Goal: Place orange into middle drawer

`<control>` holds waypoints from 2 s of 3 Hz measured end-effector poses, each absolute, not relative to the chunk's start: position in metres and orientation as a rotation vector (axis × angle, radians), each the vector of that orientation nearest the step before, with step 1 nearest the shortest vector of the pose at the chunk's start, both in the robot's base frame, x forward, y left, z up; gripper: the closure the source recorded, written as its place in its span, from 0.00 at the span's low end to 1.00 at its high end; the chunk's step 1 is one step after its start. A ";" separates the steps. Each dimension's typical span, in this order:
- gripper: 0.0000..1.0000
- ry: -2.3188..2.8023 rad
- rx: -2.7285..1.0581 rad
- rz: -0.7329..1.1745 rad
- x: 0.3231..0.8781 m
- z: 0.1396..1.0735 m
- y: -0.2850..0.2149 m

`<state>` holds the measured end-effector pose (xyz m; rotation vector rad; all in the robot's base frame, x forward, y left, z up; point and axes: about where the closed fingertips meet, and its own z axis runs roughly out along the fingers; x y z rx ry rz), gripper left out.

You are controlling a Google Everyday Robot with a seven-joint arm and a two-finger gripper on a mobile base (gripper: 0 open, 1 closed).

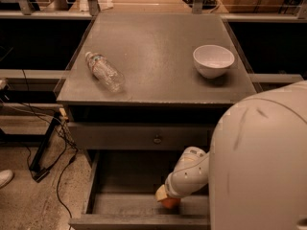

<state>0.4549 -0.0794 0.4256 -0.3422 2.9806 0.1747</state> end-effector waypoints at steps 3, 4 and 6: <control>1.00 3.006 -0.272 0.186 0.473 0.380 -0.084; 1.00 3.009 -0.260 0.200 0.478 0.372 -0.079; 0.81 3.008 -0.256 0.228 0.480 0.369 -0.074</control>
Offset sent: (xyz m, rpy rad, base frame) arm 0.0174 -0.0070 -0.0619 0.0135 0.0309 -0.0709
